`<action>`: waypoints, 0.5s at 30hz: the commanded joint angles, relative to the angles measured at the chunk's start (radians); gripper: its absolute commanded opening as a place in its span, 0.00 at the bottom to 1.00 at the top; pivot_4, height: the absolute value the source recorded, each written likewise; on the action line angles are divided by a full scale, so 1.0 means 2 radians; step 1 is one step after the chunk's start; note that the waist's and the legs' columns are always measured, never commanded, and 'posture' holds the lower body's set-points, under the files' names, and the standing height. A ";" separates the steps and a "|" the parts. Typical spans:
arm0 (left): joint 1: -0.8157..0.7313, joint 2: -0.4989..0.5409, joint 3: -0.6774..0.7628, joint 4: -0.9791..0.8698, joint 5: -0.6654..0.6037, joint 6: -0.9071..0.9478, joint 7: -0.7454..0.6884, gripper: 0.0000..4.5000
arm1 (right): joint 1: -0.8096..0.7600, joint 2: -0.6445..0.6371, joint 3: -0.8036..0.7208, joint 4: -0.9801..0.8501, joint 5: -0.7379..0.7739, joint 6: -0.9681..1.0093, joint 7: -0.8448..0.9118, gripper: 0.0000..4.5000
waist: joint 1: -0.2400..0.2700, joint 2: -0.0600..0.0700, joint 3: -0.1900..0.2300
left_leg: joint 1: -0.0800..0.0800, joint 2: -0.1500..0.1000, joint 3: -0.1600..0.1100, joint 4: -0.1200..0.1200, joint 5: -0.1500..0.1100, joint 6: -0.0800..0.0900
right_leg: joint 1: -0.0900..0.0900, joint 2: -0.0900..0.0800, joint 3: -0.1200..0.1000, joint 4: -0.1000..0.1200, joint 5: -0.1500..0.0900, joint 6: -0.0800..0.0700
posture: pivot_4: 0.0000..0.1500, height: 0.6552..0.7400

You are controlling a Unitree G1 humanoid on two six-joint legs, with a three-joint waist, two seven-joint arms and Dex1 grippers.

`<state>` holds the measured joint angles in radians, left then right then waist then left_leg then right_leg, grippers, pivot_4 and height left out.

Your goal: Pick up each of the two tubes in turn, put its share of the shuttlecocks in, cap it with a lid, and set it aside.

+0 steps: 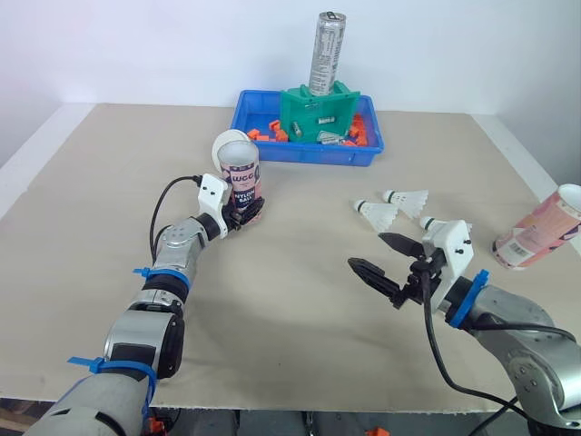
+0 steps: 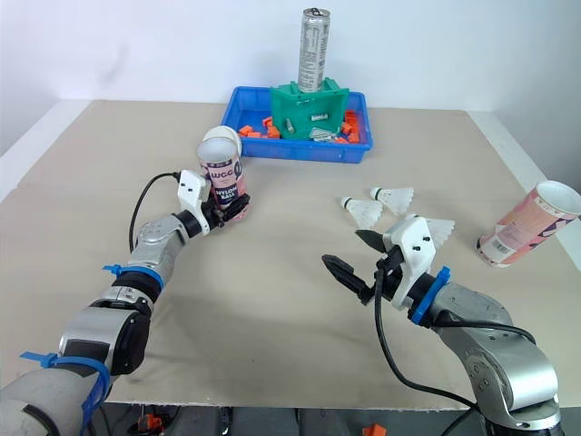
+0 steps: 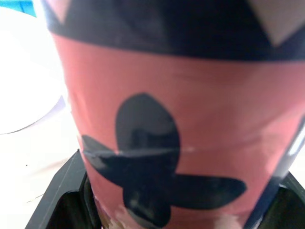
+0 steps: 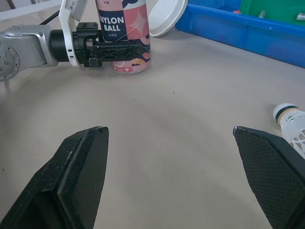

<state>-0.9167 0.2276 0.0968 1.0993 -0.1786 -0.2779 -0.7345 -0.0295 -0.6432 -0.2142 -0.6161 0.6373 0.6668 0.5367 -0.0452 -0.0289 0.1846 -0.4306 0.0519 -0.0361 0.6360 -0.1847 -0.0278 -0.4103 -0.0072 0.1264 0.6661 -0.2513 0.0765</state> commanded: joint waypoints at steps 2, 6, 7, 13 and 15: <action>-0.009 0.015 0.015 -0.030 -0.009 -0.006 -0.007 0.71 | -0.009 -0.009 -0.019 -0.009 -0.005 -0.007 -0.005 1.00 | 0.000 0.000 0.000 | 0.000 0.000 0.000 0.000 0.000 0.000 | 0.000 0.000 0.000 0.000 0.000 0.000 | 1.00 0.62; 0.002 0.035 0.008 -0.073 -0.009 0.011 -0.041 0.71 | -0.022 -0.002 -0.017 0.018 -0.041 -0.005 -0.044 1.00 | 0.000 0.000 0.000 | 0.000 0.000 0.000 0.000 0.000 0.000 | 0.000 0.000 0.000 0.000 0.000 0.000 | 1.00 0.62; 0.006 0.043 0.004 -0.091 -0.010 0.020 -0.055 0.71 | -0.025 0.000 -0.016 0.026 -0.049 -0.002 -0.054 1.00 | 0.000 0.000 0.000 | 0.000 0.000 0.000 0.000 0.000 0.000 | 0.000 0.000 0.000 0.000 0.000 0.000 | 1.00 0.62; 0.060 0.138 -0.067 -0.283 -0.024 0.144 -0.244 0.71 | -0.057 0.035 0.018 0.069 -0.087 0.003 -0.100 1.00 | -0.004 0.000 0.000 | 0.000 0.000 0.000 0.000 0.000 0.000 | 0.000 0.000 0.000 0.000 0.001 -0.002 | 1.00 0.62; 0.074 0.187 -0.095 -0.348 -0.030 0.187 -0.317 0.71 | -0.088 0.051 0.041 0.118 -0.116 -0.005 -0.114 1.00 | -0.005 0.000 0.000 | 0.000 0.000 0.000 -0.001 0.000 0.000 | 0.000 0.000 0.000 0.001 0.000 -0.002 | 1.00 0.62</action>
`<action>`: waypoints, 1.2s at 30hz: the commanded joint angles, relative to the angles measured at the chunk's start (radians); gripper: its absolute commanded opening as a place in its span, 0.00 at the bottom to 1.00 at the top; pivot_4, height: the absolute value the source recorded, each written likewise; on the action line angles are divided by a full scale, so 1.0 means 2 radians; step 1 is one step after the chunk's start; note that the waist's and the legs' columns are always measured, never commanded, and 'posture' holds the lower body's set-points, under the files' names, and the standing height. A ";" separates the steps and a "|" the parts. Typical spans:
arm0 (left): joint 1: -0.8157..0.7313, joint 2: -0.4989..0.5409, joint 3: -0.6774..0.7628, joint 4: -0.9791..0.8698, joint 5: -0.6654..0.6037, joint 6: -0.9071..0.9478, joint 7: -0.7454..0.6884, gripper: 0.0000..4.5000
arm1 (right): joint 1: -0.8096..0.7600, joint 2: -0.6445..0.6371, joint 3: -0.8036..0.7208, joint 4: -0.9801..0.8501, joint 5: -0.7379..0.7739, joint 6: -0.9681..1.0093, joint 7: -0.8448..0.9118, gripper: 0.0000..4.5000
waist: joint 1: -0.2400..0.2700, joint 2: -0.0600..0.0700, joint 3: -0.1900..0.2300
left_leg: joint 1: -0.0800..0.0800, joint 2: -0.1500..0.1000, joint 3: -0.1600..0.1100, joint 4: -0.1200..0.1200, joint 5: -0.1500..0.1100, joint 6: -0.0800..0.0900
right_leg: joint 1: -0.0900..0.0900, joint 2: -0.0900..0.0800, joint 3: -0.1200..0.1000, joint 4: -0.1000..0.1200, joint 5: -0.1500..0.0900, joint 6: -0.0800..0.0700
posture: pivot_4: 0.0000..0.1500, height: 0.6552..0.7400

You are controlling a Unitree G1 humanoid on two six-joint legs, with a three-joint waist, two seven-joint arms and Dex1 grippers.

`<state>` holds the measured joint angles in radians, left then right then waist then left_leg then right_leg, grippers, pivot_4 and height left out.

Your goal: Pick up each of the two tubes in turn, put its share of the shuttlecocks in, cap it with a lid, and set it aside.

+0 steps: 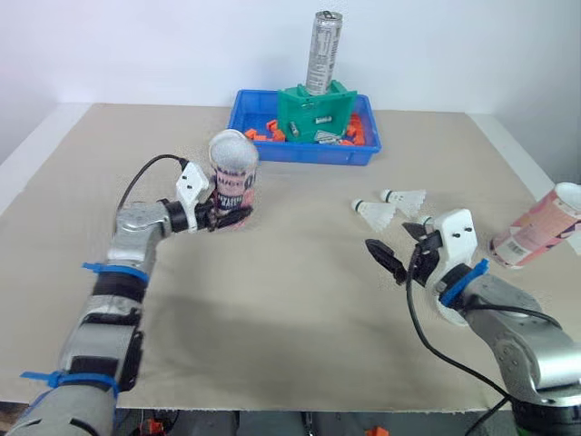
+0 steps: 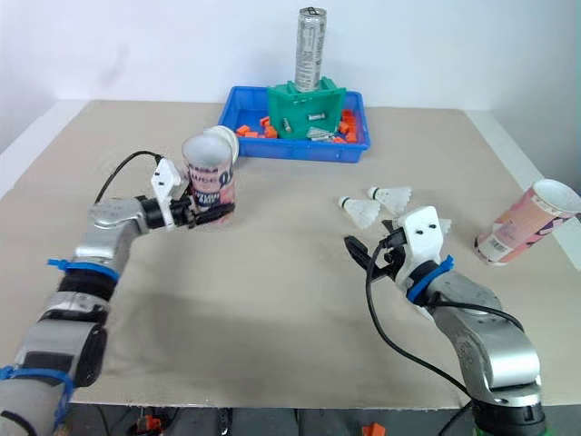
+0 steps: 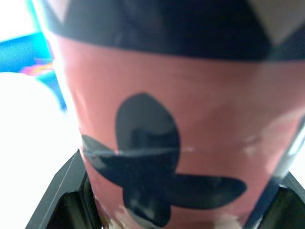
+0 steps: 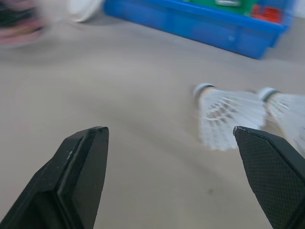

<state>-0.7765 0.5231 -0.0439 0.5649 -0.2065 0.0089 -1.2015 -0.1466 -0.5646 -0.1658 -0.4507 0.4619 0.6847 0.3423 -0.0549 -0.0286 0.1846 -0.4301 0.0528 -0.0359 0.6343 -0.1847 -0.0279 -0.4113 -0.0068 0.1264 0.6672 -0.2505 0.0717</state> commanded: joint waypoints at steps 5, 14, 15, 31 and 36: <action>0.004 0.108 -0.060 -0.135 -0.004 0.081 -0.163 0.71 | -0.078 0.028 0.037 0.124 -0.069 -0.045 -0.016 1.00 | 0.004 0.000 0.000 | 0.000 0.000 0.000 0.000 0.000 0.000 | 0.000 0.000 -0.001 0.001 -0.001 0.000 | 1.00 0.62; 0.026 0.177 -0.112 -0.181 0.014 0.060 -0.206 0.71 | -0.142 0.045 0.060 0.239 -0.107 -0.100 0.016 1.00 | 0.002 0.001 0.000 | -0.002 0.001 0.000 0.000 0.000 0.000 | -0.003 0.000 0.000 0.001 -0.001 -0.001 | 1.00 0.62; 0.030 0.179 -0.115 -0.183 0.016 0.057 -0.206 0.71 | -0.152 0.048 0.062 0.254 -0.110 -0.106 0.018 1.00 | 0.002 0.001 0.000 | -0.002 0.001 0.000 0.000 0.000 0.000 | -0.003 0.000 0.000 0.002 -0.001 -0.001 | 1.00 0.62; 0.066 0.164 -0.133 -0.173 0.047 0.005 -0.203 0.70 | -0.148 0.055 0.055 0.253 -0.124 -0.157 0.050 0.01 | 0.003 0.002 -0.001 | -0.003 0.000 0.000 0.001 0.000 0.001 | -0.006 0.001 -0.001 0.008 -0.002 -0.003 | 1.00 0.62; 0.069 0.155 -0.137 -0.170 0.043 0.006 -0.206 0.70 | -0.121 0.000 0.056 0.074 -0.084 -0.116 0.117 0.01 | 0.005 0.006 -0.001 | -0.003 0.000 0.000 0.001 0.000 0.001 | -0.006 0.001 0.000 0.008 -0.003 -0.002 | 1.00 0.62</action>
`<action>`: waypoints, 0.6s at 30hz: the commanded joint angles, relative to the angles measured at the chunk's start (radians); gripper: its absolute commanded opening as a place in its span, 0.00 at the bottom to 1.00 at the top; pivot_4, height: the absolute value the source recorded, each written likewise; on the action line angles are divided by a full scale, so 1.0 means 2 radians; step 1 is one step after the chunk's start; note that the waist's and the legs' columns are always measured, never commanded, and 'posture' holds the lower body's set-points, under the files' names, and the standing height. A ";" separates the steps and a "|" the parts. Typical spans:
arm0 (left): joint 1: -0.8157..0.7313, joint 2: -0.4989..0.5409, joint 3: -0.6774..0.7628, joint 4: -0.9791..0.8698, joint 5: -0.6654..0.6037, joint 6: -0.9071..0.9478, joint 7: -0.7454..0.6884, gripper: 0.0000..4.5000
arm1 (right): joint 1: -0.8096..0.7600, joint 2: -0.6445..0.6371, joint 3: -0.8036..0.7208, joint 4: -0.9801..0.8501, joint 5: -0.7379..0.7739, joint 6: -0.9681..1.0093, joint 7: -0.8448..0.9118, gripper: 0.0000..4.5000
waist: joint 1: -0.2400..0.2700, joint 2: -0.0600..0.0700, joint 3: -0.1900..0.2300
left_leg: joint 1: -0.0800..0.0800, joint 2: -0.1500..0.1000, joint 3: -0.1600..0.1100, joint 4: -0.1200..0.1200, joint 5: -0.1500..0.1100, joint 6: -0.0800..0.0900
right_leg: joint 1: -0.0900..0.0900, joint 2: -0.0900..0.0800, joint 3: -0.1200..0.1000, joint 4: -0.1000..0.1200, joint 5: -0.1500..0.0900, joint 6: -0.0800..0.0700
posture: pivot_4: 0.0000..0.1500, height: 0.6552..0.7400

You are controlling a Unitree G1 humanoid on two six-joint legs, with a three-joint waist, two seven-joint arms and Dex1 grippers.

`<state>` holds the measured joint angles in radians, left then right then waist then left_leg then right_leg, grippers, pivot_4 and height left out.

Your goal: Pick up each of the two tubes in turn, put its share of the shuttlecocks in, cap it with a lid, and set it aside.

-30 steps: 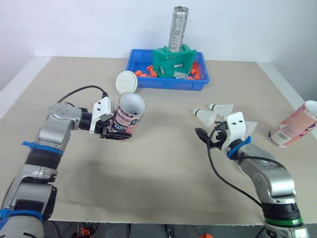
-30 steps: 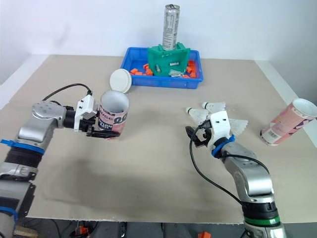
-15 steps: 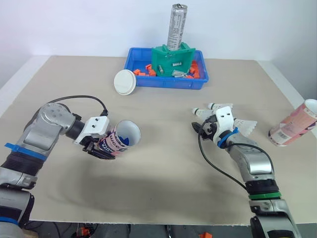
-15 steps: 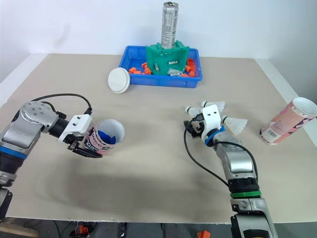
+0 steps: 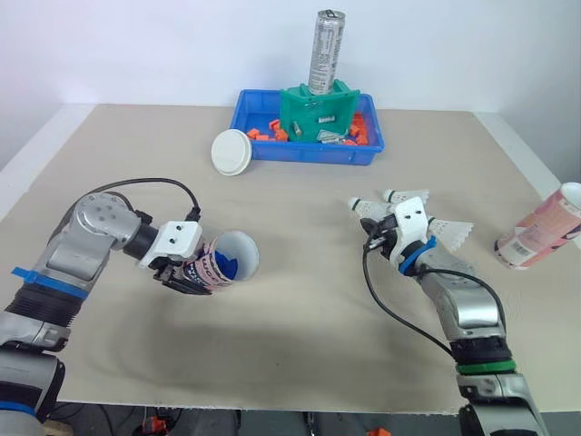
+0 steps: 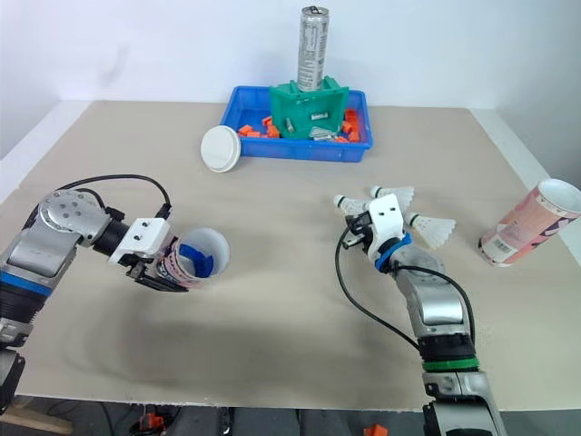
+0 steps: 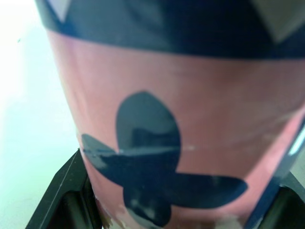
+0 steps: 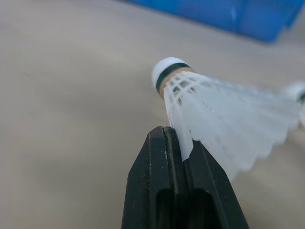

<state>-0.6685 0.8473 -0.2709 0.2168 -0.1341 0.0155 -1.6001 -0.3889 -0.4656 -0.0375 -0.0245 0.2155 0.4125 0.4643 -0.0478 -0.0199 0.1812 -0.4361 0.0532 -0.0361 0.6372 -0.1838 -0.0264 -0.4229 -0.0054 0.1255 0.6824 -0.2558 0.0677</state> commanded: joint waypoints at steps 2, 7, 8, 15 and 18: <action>0.013 -0.010 -0.026 0.007 0.006 0.002 -0.007 0.70 | 0.006 -0.099 -0.014 -0.229 0.086 0.045 0.117 0.01 | 0.001 0.003 0.000 | 0.000 0.000 0.000 0.000 0.000 0.000 | 0.000 0.000 0.000 0.000 -0.001 0.002 | 1.00 0.62; 0.007 -0.010 -0.036 0.015 -0.010 0.010 -0.007 0.70 | -0.037 -0.212 0.010 -0.330 0.127 0.044 0.234 0.01 | 0.000 0.003 0.000 | 0.002 0.000 0.000 0.000 0.000 0.000 | 0.002 0.000 -0.001 0.000 -0.002 0.001 | 1.00 0.62; 0.005 -0.010 -0.038 0.017 -0.012 0.012 -0.007 0.70 | -0.058 -0.213 0.026 -0.326 0.122 0.041 0.240 0.01 | 0.000 0.003 -0.001 | 0.003 0.000 0.000 0.000 0.000 0.000 | 0.003 0.000 0.000 0.000 -0.002 0.001 | 1.00 0.62; -0.018 -0.047 -0.026 0.003 -0.040 0.081 -0.007 0.70 | -0.164 -0.176 0.148 -0.241 0.023 -0.018 0.271 0.01 | 0.001 0.003 -0.001 | 0.006 0.000 0.001 0.001 0.000 0.000 | 0.006 -0.001 0.000 0.000 -0.003 -0.001 | 1.00 0.62; -0.020 -0.046 -0.026 0.001 -0.037 0.089 -0.007 0.70 | -0.179 -0.165 0.177 -0.218 -0.007 -0.046 0.289 0.01 | 0.002 0.001 -0.001 | 0.005 0.000 0.001 0.001 0.000 0.000 | 0.005 -0.001 0.000 0.000 -0.003 -0.001 | 1.00 0.62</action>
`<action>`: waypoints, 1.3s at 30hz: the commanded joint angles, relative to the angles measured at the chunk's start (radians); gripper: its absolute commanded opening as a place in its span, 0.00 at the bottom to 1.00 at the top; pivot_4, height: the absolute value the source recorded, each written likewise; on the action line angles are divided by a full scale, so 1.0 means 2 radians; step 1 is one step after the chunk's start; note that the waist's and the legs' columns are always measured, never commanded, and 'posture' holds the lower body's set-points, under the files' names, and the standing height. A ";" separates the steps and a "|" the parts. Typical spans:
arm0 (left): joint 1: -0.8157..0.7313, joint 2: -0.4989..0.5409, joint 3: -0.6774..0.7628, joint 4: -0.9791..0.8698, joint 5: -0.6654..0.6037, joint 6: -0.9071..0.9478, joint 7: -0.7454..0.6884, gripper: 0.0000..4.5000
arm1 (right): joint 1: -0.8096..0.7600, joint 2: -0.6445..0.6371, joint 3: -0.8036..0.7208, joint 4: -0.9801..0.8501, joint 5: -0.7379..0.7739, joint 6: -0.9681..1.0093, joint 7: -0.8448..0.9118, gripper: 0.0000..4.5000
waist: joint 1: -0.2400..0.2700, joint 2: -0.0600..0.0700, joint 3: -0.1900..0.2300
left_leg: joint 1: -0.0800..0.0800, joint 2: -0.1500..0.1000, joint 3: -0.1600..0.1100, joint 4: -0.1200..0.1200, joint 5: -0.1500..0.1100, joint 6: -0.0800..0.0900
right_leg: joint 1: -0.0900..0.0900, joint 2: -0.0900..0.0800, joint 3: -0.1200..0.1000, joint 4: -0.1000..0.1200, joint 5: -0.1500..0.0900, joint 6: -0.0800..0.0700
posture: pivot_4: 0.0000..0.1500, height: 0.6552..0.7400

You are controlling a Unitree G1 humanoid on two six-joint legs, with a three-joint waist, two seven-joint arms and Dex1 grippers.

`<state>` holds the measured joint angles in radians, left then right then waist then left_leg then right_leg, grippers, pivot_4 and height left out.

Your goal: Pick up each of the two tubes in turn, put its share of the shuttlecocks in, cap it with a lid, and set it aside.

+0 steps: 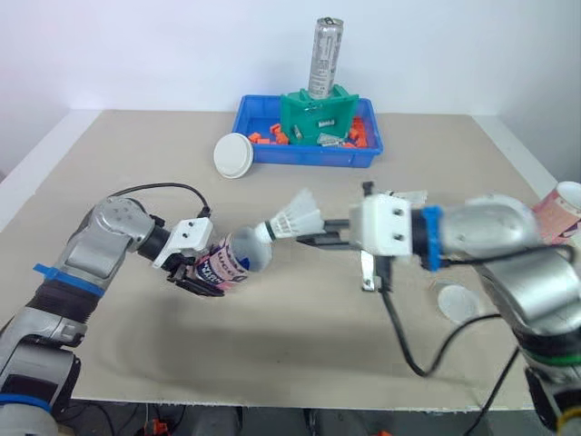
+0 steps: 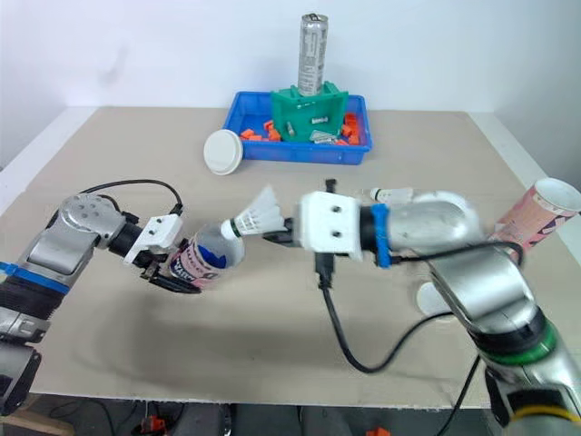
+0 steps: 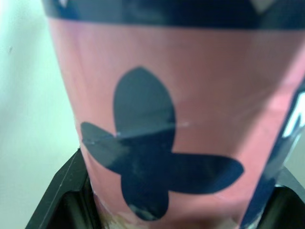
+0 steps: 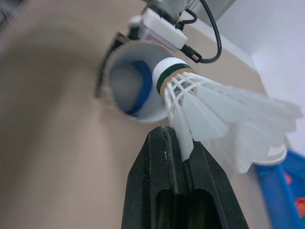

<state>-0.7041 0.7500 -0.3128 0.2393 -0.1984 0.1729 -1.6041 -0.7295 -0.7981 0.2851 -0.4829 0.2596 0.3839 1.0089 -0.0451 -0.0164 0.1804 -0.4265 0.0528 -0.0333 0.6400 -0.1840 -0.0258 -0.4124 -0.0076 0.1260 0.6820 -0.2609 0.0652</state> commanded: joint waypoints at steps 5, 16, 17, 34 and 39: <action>-0.002 0.005 -0.006 -0.007 0.002 0.013 -0.005 0.70 | -0.025 0.018 0.040 0.031 -0.057 -0.054 0.036 0.01 | 0.000 -0.001 0.000 | -0.003 0.000 -0.001 -0.001 0.000 0.000 | -0.002 0.000 -0.001 0.000 0.001 0.001 | 1.00 0.62; -0.003 0.006 -0.005 -0.015 -0.002 0.029 -0.005 0.70 | -0.049 0.027 -0.012 0.014 0.037 0.006 0.092 0.42 | 0.000 -0.001 0.000 | -0.002 0.000 -0.001 -0.001 0.000 0.000 | -0.002 0.001 -0.002 0.001 0.001 0.002 | 1.00 0.62; -0.004 0.005 -0.005 -0.015 -0.003 0.030 -0.005 0.70 | -0.049 0.026 -0.031 0.007 0.067 0.023 0.096 0.52 | 0.000 -0.001 0.000 | -0.003 0.000 -0.001 -0.001 0.000 0.000 | -0.002 0.001 -0.002 0.001 0.001 0.002 | 1.00 0.62; 0.010 0.016 0.007 -0.043 -0.005 0.051 -0.004 0.70 | 0.256 -0.030 -0.368 0.109 0.017 0.086 -0.125 0.52 | 0.001 -0.002 0.000 | -0.004 0.000 -0.003 -0.001 0.000 0.000 | -0.003 0.000 -0.002 0.000 0.000 0.001 | 1.00 0.62; 0.004 0.015 0.006 -0.038 -0.001 0.050 -0.004 0.70 | 0.310 -0.025 -0.398 0.163 0.008 0.075 -0.143 0.52 | -0.002 -0.002 0.000 | -0.003 0.000 -0.002 -0.001 0.000 0.000 | -0.002 0.000 -0.002 0.000 0.000 0.002 | 1.00 0.62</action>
<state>-0.6902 0.7741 -0.3032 0.1767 -0.1974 0.2703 -1.6042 -0.1067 -0.8414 -0.4794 -0.1624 0.2763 0.5611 0.7338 -0.0486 -0.0201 0.1798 -0.4315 0.0523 -0.0373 0.6382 -0.1843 -0.0250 -0.4164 -0.0069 0.1225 0.6829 -0.2598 0.0691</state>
